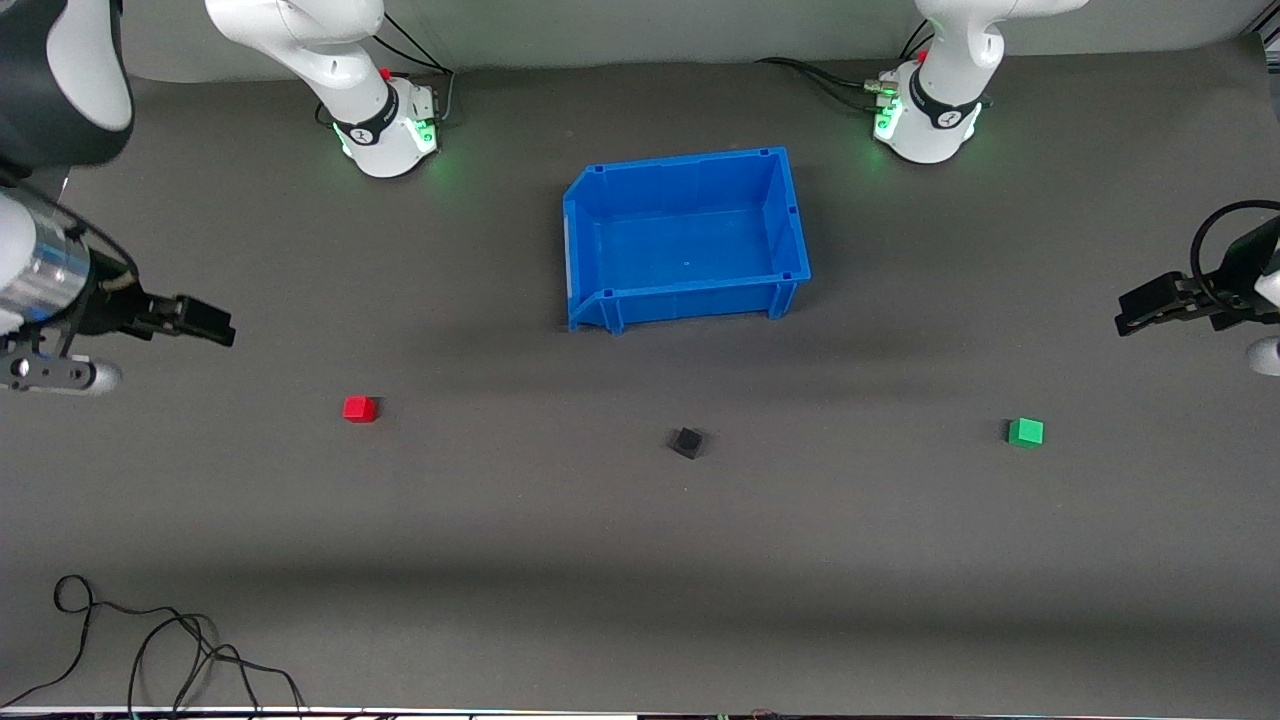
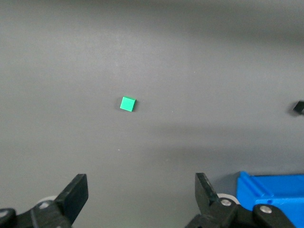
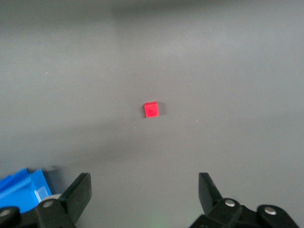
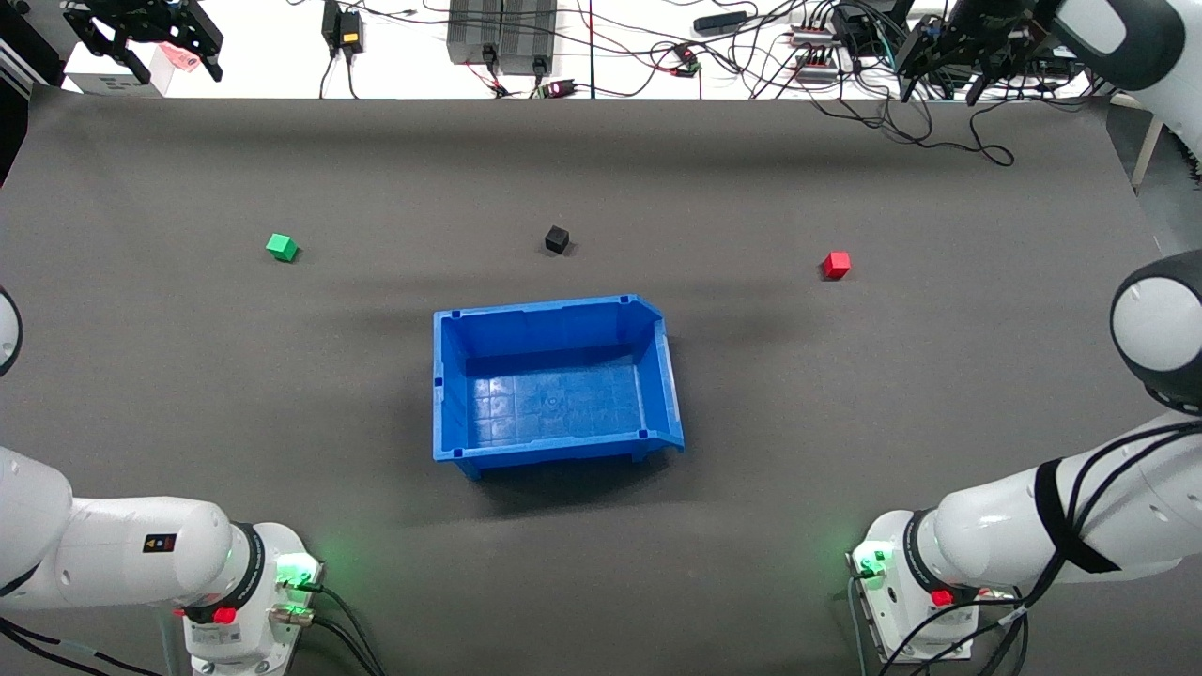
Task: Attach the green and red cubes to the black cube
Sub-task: 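Move the right gripper toward the red cube while the left gripper approaches the green cube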
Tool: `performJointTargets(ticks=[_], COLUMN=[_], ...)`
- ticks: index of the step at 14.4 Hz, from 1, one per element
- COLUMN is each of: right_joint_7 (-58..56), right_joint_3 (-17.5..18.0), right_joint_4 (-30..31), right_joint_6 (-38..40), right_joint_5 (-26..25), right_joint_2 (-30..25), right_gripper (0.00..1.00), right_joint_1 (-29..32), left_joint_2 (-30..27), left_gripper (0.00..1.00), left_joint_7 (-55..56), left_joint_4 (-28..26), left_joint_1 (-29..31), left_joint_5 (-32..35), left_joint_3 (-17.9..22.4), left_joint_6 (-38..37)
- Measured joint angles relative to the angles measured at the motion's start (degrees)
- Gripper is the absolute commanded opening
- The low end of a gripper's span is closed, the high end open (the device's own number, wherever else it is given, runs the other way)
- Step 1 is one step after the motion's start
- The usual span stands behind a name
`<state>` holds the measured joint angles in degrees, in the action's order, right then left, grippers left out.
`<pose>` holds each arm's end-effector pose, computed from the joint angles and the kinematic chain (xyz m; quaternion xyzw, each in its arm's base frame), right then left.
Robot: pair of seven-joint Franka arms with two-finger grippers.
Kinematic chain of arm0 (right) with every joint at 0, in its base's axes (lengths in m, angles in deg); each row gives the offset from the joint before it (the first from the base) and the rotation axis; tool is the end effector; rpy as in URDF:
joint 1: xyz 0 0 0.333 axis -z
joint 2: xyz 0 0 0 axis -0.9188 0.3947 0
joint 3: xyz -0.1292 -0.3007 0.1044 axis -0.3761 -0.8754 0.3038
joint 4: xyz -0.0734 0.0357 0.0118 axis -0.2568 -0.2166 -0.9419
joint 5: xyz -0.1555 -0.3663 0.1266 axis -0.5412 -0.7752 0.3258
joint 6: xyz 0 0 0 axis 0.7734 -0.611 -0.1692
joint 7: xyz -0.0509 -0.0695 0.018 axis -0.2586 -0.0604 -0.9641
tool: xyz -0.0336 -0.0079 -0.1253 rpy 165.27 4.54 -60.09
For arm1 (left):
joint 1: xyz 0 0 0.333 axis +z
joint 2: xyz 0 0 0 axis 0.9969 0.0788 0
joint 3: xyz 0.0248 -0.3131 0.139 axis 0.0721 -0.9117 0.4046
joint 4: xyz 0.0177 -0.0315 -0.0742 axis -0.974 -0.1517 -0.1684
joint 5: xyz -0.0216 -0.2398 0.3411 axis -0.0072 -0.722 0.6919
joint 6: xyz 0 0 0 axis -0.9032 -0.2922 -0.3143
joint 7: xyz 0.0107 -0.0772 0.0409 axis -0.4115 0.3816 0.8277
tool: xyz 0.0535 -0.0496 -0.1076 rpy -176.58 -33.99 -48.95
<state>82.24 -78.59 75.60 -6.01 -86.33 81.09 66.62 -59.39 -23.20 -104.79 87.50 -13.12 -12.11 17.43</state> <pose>0.6208 0.0255 0.5631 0.9931 -0.1001 -0.0572 0.0197 0.6184 0.0048 0.6066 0.9984 0.0553 -0.0110 0.0081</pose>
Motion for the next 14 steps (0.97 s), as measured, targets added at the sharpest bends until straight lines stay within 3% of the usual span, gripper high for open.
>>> performJointTargets(ticks=[3, 7, 12, 14], right_joint_7=[7.8, 18.0, -4.5, -9.9], right_joint_3=[0.1, 0.0, -2.3, -2.8], right_joint_4=[3.3, 13.2, 32.3, 35.1], right_joint_6=[-0.6, -8.0, -37.0, -41.9], right_joint_5=[0.8, 5.4, 5.5, 5.5], right_joint_2=[0.5, 0.7, 2.0, 3.9], right_gripper=[1.0, 1.0, 1.0, 1.0], right_joint_1=[-0.6, -0.7, -0.4, -0.2], left_joint_2=[0.0, 0.0, 1.3, 2.7], left_gripper=[1.0, 0.98, 1.0, 1.0], left_joint_7=[7.4, 16.8, 29.1, 32.0], left_joint_4=[0.0, 0.0, -0.7, -1.4], left_joint_1=[1.3, 3.3, 4.5, 5.5], left_joint_5=[-1.8, -2.2, 1.1, 1.3], left_joint_3=[0.1, 0.3, 1.3, 1.5], left_joint_6=[0.7, -0.6, -4.7, -4.6])
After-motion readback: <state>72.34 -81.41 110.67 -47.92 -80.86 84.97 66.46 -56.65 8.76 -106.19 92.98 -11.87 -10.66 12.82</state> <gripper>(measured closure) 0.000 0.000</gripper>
